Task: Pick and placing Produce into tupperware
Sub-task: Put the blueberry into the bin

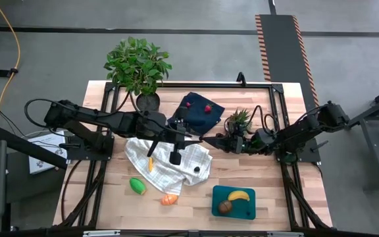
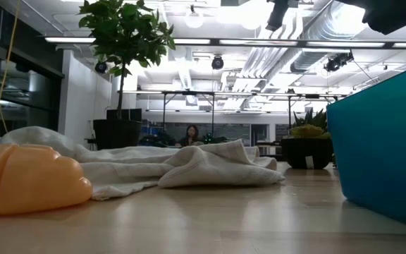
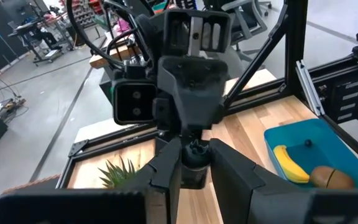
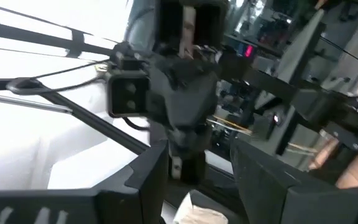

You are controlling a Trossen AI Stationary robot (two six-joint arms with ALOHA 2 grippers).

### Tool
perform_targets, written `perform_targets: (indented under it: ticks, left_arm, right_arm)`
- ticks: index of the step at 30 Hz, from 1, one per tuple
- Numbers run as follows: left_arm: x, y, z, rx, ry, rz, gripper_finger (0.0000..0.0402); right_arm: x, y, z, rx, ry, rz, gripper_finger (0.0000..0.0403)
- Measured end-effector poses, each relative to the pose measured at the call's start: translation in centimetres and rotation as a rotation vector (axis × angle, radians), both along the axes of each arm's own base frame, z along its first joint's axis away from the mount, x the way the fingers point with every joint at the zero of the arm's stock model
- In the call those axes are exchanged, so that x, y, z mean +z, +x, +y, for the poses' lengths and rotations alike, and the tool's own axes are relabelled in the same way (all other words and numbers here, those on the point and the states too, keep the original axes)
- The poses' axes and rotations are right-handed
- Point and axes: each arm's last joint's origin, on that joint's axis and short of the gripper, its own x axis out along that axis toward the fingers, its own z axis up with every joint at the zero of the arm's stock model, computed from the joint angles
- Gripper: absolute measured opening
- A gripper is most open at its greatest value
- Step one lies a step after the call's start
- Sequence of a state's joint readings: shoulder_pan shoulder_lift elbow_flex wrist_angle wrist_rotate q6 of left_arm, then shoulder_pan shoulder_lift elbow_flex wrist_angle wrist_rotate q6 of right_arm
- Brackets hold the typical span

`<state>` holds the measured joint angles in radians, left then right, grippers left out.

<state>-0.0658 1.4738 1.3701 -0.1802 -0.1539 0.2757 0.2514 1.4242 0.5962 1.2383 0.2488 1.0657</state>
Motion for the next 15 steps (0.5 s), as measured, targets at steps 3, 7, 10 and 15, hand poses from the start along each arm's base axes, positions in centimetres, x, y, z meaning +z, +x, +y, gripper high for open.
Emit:
perform_targets:
  ticks: [3, 7, 10, 15]
  left_arm:
    - [0.0, 0.0, 0.0, 0.003, -0.011, 0.002, 0.0072]
    - [0.0, 0.0, 0.0, 0.005, -0.018, 0.002, 0.0072]
    - [0.0, 0.0, 0.0, 0.006, -0.018, 0.002, 0.0072]
    - [0.0, 0.0, 0.0, 0.017, -0.015, 0.002, 0.0072]
  right_arm:
    - [0.3, 0.1, -0.2, 0.003, -0.013, -0.016, 0.0165]
    - [0.9, 0.7, -0.3, 0.03, -0.042, -0.007, 0.0165]
    - [1.1, 1.0, -0.3, 0.037, -0.051, 0.009, 0.0165]
    - [1.1, 1.0, -0.3, 0.038, -0.052, 0.015, 0.0165]
